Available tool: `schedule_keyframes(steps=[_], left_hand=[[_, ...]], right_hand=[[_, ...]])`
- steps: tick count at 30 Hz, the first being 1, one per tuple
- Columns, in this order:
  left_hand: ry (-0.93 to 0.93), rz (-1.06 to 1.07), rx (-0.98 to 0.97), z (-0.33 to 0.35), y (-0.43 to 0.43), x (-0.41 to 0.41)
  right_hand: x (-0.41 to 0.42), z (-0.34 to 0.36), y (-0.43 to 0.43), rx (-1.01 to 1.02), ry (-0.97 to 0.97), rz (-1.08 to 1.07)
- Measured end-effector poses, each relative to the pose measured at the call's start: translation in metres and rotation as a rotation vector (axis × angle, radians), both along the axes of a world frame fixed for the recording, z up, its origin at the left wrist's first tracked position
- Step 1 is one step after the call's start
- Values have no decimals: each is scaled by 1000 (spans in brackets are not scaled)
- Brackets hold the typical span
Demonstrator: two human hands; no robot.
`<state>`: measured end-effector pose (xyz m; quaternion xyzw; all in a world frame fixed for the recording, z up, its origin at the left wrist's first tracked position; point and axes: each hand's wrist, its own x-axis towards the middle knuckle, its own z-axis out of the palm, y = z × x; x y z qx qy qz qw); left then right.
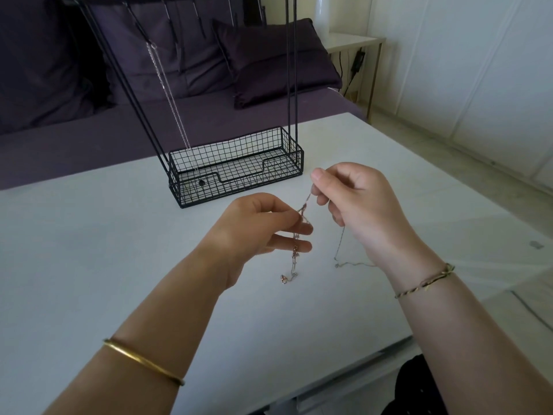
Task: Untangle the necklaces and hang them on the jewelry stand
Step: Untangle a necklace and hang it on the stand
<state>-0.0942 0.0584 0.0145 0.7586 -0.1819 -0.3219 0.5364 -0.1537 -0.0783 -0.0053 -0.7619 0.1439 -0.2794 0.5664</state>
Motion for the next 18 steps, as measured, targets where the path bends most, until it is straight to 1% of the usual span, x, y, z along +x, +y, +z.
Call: schedule_keyframes(steps=[5, 11, 18], left_hand=[[96, 73, -33, 4, -2, 2], [98, 158, -18, 5, -4, 1], [133, 159, -4, 2, -6, 1]], right_hand=[[-1, 0, 0, -8, -3, -1], [0, 1, 4, -40, -72, -10], [-2, 2, 10, -177, -138, -43]])
